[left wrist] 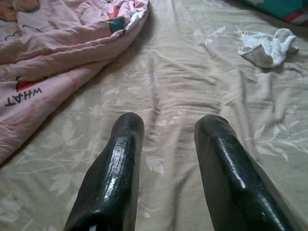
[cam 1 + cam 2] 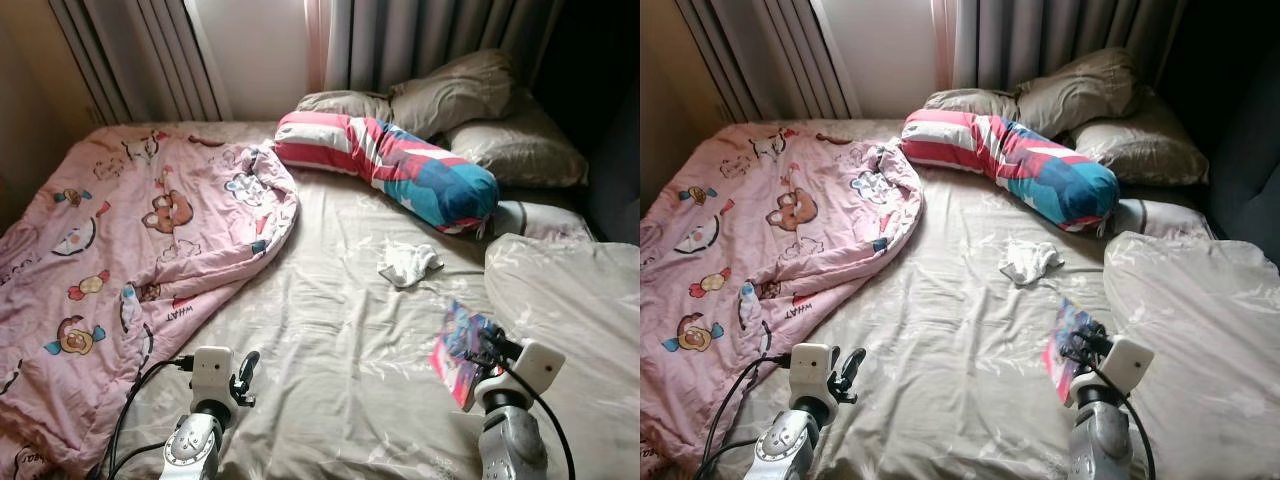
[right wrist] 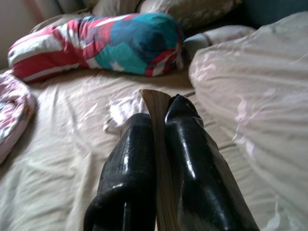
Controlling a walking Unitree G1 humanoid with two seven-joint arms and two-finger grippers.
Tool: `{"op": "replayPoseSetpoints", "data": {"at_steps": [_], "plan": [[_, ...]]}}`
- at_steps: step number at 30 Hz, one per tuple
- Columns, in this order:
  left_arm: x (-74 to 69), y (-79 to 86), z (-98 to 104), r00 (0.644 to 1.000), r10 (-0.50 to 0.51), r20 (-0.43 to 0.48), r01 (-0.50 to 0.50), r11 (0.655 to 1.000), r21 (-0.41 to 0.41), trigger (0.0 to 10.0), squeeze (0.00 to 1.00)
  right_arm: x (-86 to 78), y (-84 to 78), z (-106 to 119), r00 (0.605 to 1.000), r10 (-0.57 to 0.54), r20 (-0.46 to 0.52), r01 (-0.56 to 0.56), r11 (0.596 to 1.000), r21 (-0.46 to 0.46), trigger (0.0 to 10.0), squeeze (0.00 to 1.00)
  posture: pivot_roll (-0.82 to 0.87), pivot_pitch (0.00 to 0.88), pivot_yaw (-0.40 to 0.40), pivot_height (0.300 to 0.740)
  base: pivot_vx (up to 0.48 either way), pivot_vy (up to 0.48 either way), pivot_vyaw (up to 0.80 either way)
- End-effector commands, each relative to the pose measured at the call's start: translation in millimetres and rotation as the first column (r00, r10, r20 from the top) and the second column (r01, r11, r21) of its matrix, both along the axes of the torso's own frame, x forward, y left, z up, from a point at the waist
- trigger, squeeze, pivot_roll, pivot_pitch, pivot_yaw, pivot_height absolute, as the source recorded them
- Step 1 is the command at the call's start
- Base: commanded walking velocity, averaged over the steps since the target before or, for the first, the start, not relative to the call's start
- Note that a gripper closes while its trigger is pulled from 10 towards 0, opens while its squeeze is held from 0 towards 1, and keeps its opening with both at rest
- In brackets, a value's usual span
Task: Clean up the room
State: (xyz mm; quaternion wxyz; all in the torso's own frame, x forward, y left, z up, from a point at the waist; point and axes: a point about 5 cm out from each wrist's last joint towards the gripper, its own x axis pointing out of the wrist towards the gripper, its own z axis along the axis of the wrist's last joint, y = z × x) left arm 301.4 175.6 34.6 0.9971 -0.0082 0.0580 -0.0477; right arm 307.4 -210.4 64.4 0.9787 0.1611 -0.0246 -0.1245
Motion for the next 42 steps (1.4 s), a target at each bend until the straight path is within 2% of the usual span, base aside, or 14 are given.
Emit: {"op": "replayPoseSetpoints", "data": {"at_steps": [1,10,14,18,20,27,29,35,39,40,41,42], "plan": [[-6.0,5.1,-6,1.000,0.004,-0.023,-0.004,1.000,0.012,10.0,0.00,0.6,-1.1,1,1.000,-0.013,0.010,0.013,1.000,-0.004,10.0,0.00,-0.05,0.190,0.028,0.736,0.000,0.000,0.00],[-8.8,9.6,-6,1.000,0.003,-0.024,-0.002,1.000,0.024,10.0,0.00,2.0,-7.5,1,0.997,-0.072,0.012,0.071,0.996,0.049,10.0,0.00,-0.04,0.199,0.042,0.679,0.000,0.000,0.00],[-9.7,11.4,-6,1.000,0.002,-0.024,-0.001,1.000,0.029,10.0,0.00,2.3,-11.5,3,0.994,-0.103,0.034,0.099,0.991,0.089,10.0,0.00,-0.04,0.201,0.046,0.674,0.000,0.000,0.00],[-11.1,13.1,-6,1.000,-0.003,-0.023,0.004,0.999,0.036,10.0,0.00,5.3,-17.2,0,0.986,-0.162,0.031,0.149,0.954,0.262,10.0,0.00,-0.03,0.199,0.054,0.674,0.000,0.000,0.00],[-11.8,13.5,-6,1.000,-0.006,-0.022,0.007,0.999,0.038,10.0,0.00,6.8,-20.0,0,0.982,-0.184,0.030,0.166,0.936,0.311,10.0,0.00,-0.03,0.195,0.059,0.674,0.000,0.000,0.00],[-12.2,15.7,-5,1.000,-0.009,-0.017,0.010,0.999,0.046,10.0,0.00,15.1,-22.1,5,0.983,-0.179,0.035,0.156,0.926,0.345,10.0,0.00,-0.02,0.188,0.064,0.674,0.000,0.000,0.00],[-12.9,16.5,-5,1.000,-0.009,-0.017,0.010,0.999,0.050,10.0,0.00,17.6,-18.5,7,0.986,-0.155,0.059,0.123,0.923,0.366,10.0,0.00,-0.02,0.187,0.067,0.662,0.000,0.000,-0.44],[-14.0,17.1,-5,1.000,-0.012,-0.018,0.013,0.998,0.054,10.0,0.00,16.1,-15.7,8,0.982,-0.167,0.086,0.125,0.923,0.365,10.0,0.00,-0.02,0.190,0.070,0.645,0.000,0.000,-0.15],[-14.7,17.3,-5,1.000,-0.015,-0.018,0.016,0.998,0.055,10.0,0.00,16.1,-16.1,7,0.979,-0.182,0.087,0.133,0.907,0.399,10.0,0.00,-0.01,0.194,0.072,0.645,0.000,0.000,0.00],[-14.9,17.5,-5,1.000,-0.016,-0.019,0.017,0.998,0.058,10.0,0.00,16.4,-17.2,7,0.978,-0.189,0.086,0.138,0.900,0.412,10.0,0.00,-0.01,0.196,0.073,0.645,0.000,0.000,0.00],[-15.8,17.7,-6,0.999,-0.025,-0.023,0.027,0.997,0.069,10.0,0.00,17.9,-19.8,7,0.975,-0.207,0.086,0.146,0.877,0.457,10.0,0.00,-0.01,0.201,0.075,0.645,0.000,0.000,0.00],[-15.8,17.7,-6,0.999,-0.025,-0.023,0.027,0.997,0.069,10.0,0.00,17.9,-19.8,7,0.975,-0.207,0.086,0.146,0.877,0.457,10.0,0.00,-0.01,0.201,0.075,0.645,0.000,0.000,0.00]]}}
